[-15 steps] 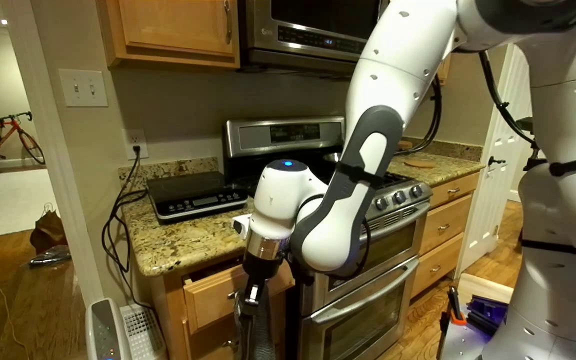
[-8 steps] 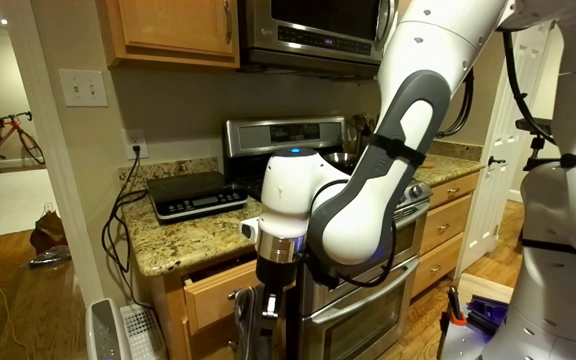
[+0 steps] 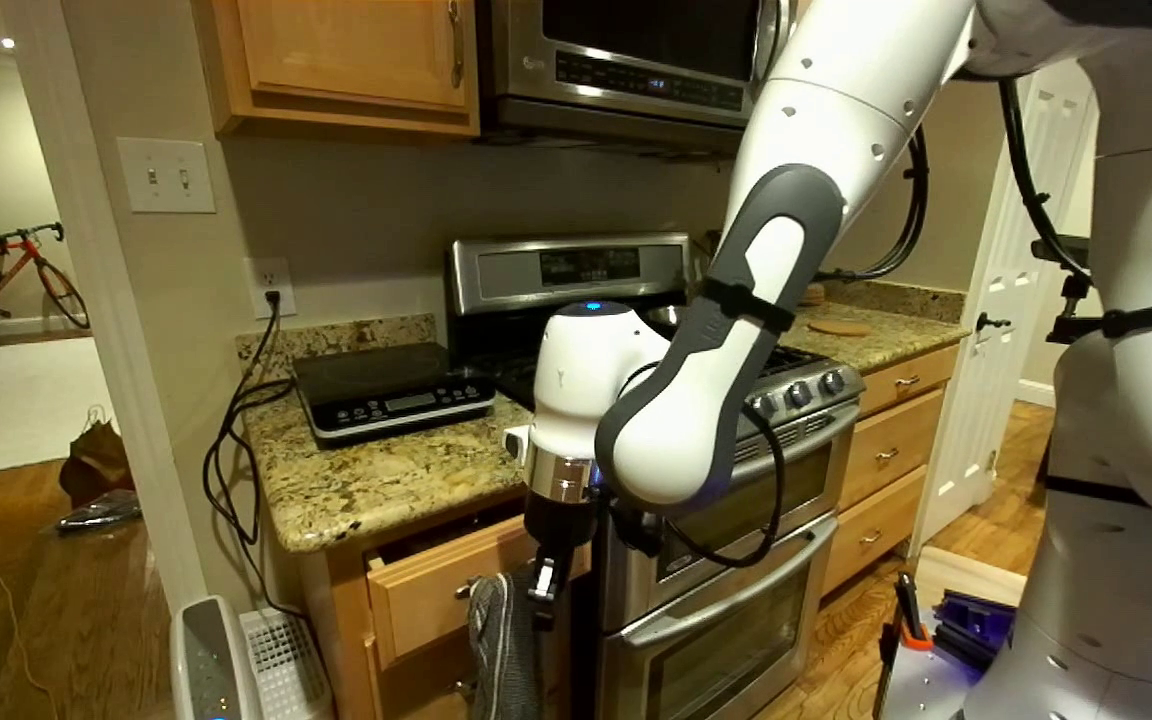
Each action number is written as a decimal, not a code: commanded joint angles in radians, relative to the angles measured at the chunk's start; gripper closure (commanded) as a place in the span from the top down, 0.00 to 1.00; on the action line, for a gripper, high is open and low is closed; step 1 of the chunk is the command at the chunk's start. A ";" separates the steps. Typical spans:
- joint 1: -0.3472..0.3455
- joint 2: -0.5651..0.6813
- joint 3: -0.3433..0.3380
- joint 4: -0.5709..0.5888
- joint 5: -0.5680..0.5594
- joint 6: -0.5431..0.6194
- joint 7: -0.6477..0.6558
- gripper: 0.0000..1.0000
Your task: Close the top drawer of the bottom cabinet on the left
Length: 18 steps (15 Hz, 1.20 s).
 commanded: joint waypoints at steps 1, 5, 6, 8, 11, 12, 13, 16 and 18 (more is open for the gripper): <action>-0.021 0.069 -0.021 0.049 -0.013 0.060 0.034 0.03; 0.010 0.092 -0.066 0.076 -0.092 0.049 0.018 0.30; -0.026 0.098 -0.026 0.078 -0.043 0.054 0.012 0.11; -0.017 0.105 -0.038 0.081 -0.075 0.054 0.011 0.24; -0.016 0.105 -0.038 0.082 -0.079 0.054 0.011 0.30; -0.016 0.105 -0.038 0.082 -0.079 0.054 0.011 0.55; -0.001 0.129 -0.063 0.094 -0.088 0.088 0.045 0.56; 0.034 0.186 -0.136 0.138 -0.090 0.159 0.147 0.73; 0.057 0.228 -0.183 0.172 -0.066 0.196 0.205 0.67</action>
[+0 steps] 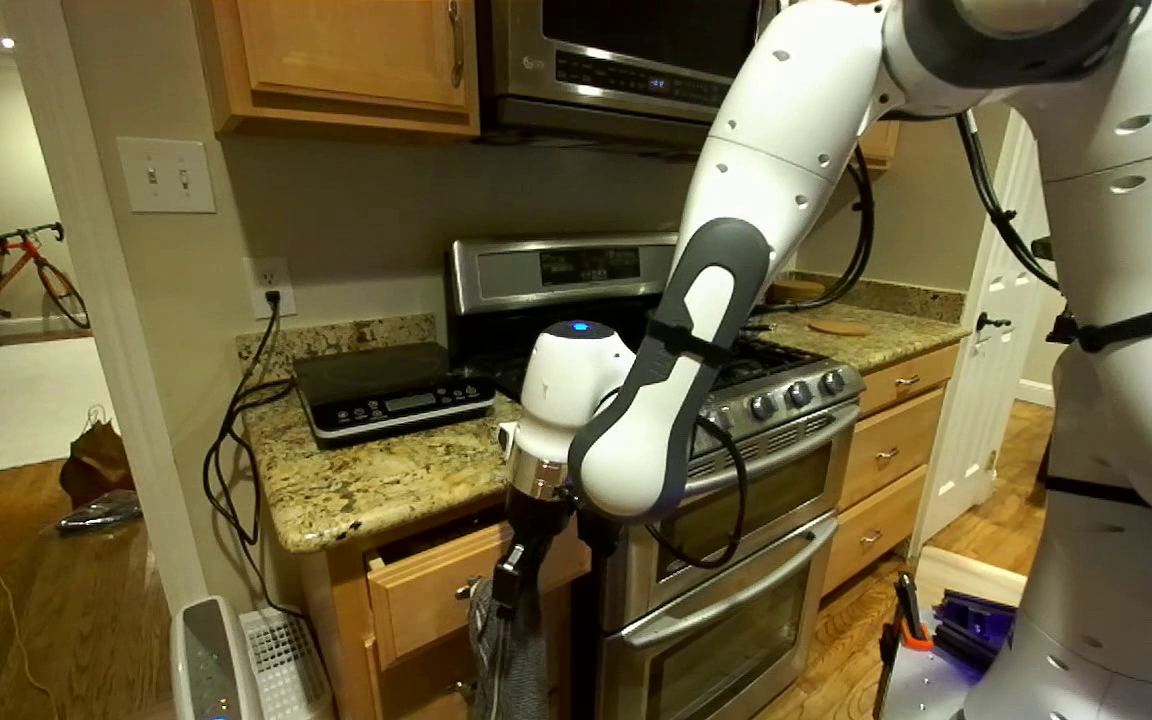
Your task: Close the top drawer of the bottom cabinet on the left
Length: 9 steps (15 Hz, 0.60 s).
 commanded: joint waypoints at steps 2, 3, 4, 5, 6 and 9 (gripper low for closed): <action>0.055 0.109 -0.100 0.085 0.034 0.093 0.135 0.42; 0.057 0.130 -0.107 0.101 0.052 0.111 0.149 0.40; 0.067 0.144 -0.119 0.114 0.069 0.125 0.166 0.34; 0.074 0.154 -0.127 0.124 0.082 0.140 0.173 0.27; 0.088 0.162 -0.139 0.133 0.094 0.148 0.181 0.26; 0.133 0.176 -0.183 0.163 0.123 0.189 0.194 0.22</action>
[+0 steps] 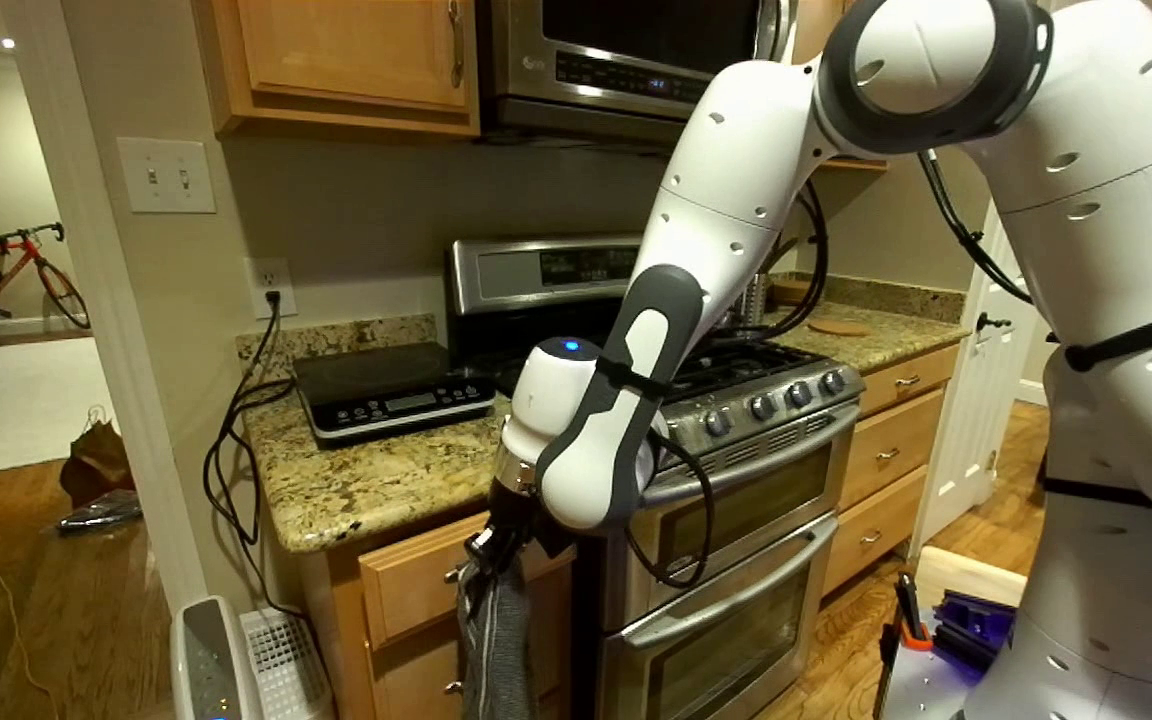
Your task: Close the top drawer of the bottom cabinet on the left
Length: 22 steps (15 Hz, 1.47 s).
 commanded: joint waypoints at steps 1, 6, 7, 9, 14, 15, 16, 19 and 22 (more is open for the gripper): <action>0.071 0.029 -0.067 0.035 0.041 0.054 0.040 0.24; 0.106 -0.053 -0.076 -0.012 0.038 0.034 0.018 0.55; 0.120 -0.072 -0.086 -0.023 0.036 0.025 0.019 0.61; 0.133 -0.120 -0.084 -0.042 0.030 -0.002 0.014 0.73; 0.005 -0.216 0.104 -0.060 0.047 -0.138 -0.029 1.00; -0.036 -0.226 0.160 -0.058 0.065 -0.192 -0.046 1.00; -0.078 -0.232 0.218 -0.052 0.090 -0.257 -0.071 1.00; -0.138 -0.255 0.293 -0.045 0.158 -0.411 -0.130 1.00; -0.133 -0.285 0.279 -0.042 0.150 -0.515 -0.130 1.00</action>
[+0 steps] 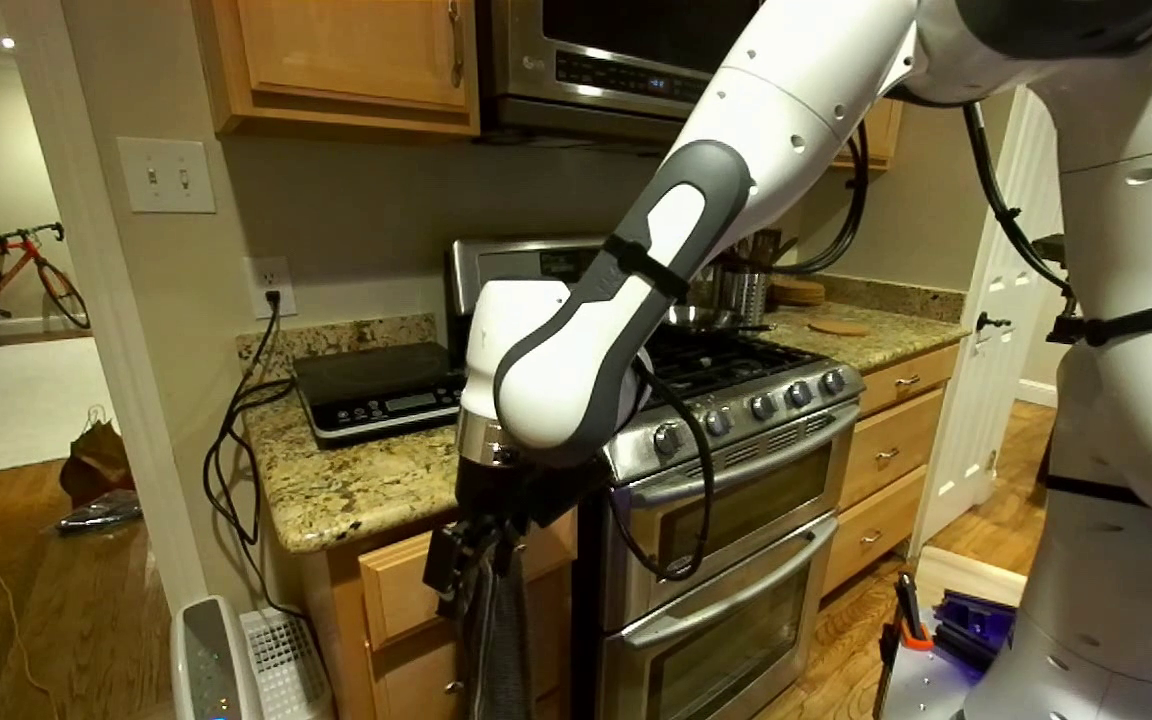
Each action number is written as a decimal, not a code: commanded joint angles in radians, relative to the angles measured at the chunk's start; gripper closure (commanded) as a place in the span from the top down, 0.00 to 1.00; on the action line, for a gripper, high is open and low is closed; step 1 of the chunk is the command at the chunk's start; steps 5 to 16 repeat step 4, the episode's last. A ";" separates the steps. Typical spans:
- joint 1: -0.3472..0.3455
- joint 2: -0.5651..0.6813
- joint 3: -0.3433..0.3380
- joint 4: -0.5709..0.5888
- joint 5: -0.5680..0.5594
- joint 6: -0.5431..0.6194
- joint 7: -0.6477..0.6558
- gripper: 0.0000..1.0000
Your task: Close the top drawer of the bottom cabinet on the left
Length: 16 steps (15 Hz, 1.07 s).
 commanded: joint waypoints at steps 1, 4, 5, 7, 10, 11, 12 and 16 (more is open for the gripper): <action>-0.023 -0.075 0.008 -0.028 0.018 -0.119 -0.032 1.00; -0.004 -0.030 -0.002 0.001 0.001 -0.086 -0.011 1.00; -0.004 -0.030 -0.002 0.001 0.001 -0.086 -0.011 1.00; -0.004 -0.030 -0.002 0.001 0.001 -0.086 -0.011 1.00; -0.004 -0.030 -0.002 0.001 0.001 -0.086 -0.011 1.00; -0.004 -0.030 -0.002 0.001 0.001 -0.086 -0.011 1.00; -0.004 -0.030 -0.002 0.001 0.001 -0.086 -0.011 1.00; -0.004 -0.030 -0.002 0.001 0.001 -0.086 -0.011 1.00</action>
